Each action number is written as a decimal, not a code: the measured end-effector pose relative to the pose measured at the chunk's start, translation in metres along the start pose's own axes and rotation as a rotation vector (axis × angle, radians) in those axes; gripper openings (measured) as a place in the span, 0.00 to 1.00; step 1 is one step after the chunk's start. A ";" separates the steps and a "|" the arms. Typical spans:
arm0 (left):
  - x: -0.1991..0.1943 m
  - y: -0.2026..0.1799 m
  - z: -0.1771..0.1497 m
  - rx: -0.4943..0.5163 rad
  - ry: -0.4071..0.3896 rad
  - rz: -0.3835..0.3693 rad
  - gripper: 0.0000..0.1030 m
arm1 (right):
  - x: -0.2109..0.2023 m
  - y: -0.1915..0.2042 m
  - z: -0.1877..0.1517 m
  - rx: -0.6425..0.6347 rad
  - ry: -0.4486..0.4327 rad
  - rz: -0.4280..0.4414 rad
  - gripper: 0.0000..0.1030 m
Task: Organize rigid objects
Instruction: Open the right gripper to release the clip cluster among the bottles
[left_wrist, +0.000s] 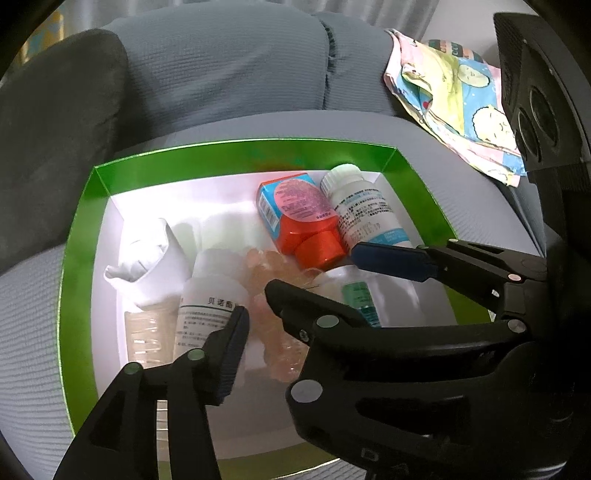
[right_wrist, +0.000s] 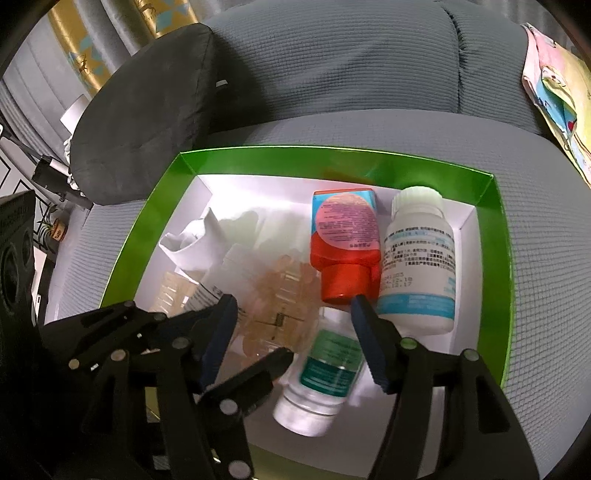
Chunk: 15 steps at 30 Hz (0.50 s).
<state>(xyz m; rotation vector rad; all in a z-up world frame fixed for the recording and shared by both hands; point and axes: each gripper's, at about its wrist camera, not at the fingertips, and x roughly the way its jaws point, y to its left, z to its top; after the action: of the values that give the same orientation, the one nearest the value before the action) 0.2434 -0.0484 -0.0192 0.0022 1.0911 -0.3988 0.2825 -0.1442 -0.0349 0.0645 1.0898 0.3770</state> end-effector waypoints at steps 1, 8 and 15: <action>0.000 0.000 0.000 0.002 -0.001 0.006 0.50 | -0.001 0.000 0.000 -0.002 -0.002 -0.005 0.62; -0.002 0.000 0.000 0.003 0.000 0.014 0.53 | -0.004 0.000 -0.001 -0.003 -0.003 -0.014 0.62; -0.006 -0.002 0.000 0.010 -0.012 0.045 0.75 | -0.010 -0.002 0.001 0.001 -0.007 -0.038 0.69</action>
<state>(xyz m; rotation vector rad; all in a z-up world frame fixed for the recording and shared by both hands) 0.2402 -0.0479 -0.0136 0.0338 1.0751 -0.3632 0.2802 -0.1490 -0.0267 0.0456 1.0825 0.3419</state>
